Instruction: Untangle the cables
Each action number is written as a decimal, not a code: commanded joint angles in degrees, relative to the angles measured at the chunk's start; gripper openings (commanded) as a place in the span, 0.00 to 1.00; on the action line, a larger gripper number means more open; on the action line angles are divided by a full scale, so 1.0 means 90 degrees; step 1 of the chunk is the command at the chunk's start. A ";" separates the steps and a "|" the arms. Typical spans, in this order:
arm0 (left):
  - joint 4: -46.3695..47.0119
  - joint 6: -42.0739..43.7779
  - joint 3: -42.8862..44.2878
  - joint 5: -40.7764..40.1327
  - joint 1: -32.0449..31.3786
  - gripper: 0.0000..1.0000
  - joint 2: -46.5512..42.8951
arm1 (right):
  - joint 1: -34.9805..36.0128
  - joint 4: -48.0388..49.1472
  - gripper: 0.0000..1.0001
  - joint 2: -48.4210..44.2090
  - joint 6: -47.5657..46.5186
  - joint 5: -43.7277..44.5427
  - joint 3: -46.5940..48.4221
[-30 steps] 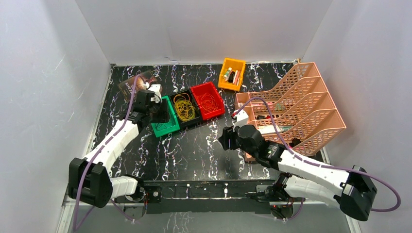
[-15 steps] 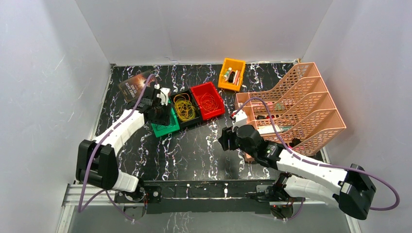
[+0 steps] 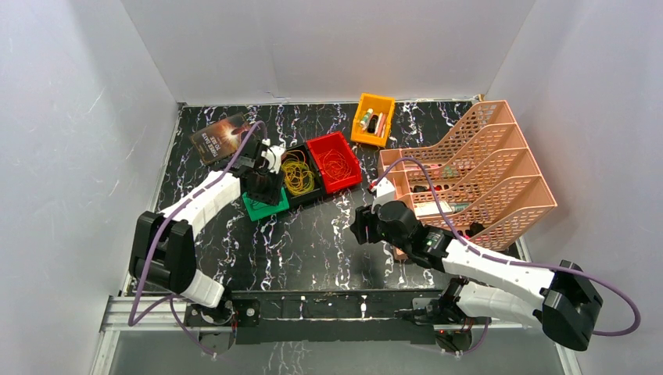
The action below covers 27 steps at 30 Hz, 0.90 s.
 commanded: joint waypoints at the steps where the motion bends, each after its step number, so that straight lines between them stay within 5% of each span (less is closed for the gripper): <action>1: -0.0220 0.0128 0.0183 -0.0111 -0.0061 0.43 0.0085 | -0.0008 0.0198 0.65 0.0051 -0.0031 -0.0097 0.0154; 27: -0.0272 0.0090 0.0402 -0.0994 -0.0090 0.07 0.0471 | -0.0010 0.0169 0.65 0.0062 -0.0035 -0.0156 0.0211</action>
